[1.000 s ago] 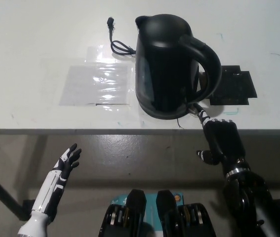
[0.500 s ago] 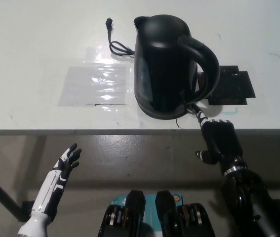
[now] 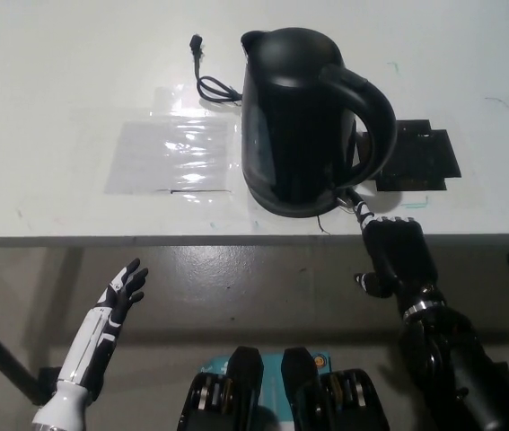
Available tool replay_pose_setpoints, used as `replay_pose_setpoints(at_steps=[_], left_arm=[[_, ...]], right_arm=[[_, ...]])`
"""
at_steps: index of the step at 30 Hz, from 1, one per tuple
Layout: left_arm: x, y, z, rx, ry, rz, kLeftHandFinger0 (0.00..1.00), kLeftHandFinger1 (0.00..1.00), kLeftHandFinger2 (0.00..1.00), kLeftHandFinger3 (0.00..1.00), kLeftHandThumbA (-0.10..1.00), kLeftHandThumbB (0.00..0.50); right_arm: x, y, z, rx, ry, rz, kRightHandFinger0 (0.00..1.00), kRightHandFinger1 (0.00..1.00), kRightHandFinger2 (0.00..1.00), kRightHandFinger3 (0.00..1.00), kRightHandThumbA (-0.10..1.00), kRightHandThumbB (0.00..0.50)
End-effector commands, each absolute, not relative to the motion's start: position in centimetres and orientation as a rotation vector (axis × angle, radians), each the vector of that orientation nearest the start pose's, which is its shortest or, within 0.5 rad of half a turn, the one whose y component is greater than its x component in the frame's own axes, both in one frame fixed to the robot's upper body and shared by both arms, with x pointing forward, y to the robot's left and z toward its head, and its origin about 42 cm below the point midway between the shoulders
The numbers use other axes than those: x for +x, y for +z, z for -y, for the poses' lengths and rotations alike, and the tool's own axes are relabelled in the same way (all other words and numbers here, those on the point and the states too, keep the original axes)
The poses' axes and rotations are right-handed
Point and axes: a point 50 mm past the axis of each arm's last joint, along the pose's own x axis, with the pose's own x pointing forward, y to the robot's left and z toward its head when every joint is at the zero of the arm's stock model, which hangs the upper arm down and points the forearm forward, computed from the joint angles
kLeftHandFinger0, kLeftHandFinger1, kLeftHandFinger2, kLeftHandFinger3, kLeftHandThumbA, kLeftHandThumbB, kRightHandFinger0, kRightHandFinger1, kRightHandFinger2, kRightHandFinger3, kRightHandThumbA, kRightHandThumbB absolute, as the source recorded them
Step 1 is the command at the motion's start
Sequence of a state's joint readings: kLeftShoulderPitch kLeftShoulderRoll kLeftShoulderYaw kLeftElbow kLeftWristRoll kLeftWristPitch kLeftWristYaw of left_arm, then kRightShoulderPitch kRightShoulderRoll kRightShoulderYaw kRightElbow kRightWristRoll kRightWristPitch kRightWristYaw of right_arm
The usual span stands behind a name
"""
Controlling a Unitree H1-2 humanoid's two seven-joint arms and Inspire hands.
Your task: A kettle is kept at the center of the table close to the robot and the robot uses its right index finger to press downwards on the transparent start boiling button
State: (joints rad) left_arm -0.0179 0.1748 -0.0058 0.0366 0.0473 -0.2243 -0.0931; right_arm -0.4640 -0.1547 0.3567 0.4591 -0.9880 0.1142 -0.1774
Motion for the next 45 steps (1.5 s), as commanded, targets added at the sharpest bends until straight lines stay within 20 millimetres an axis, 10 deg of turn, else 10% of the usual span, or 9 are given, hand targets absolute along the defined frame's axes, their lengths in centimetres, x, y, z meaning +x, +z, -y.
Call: replay_pose_setpoints(at_steps=[1,45], left_arm=[[29.3,12.5,-26.1,0.244,-0.155,0.257,1.0,1.0,1.0,1.0,1.0,0.333],[30.0,12.9,-26.2,0.265,-0.167,0.268,1.0,1.0,1.0,1.0,1.0,0.333]], right_arm=[[42.8,12.4,16.9,-1.323,0.141,0.139,0.0,0.0,0.0,1.0,1.0,0.275],[39.4,16.6,15.7,-1.43,0.274,0.08,0.0,0.0,0.06,1.0,1.0,0.31]])
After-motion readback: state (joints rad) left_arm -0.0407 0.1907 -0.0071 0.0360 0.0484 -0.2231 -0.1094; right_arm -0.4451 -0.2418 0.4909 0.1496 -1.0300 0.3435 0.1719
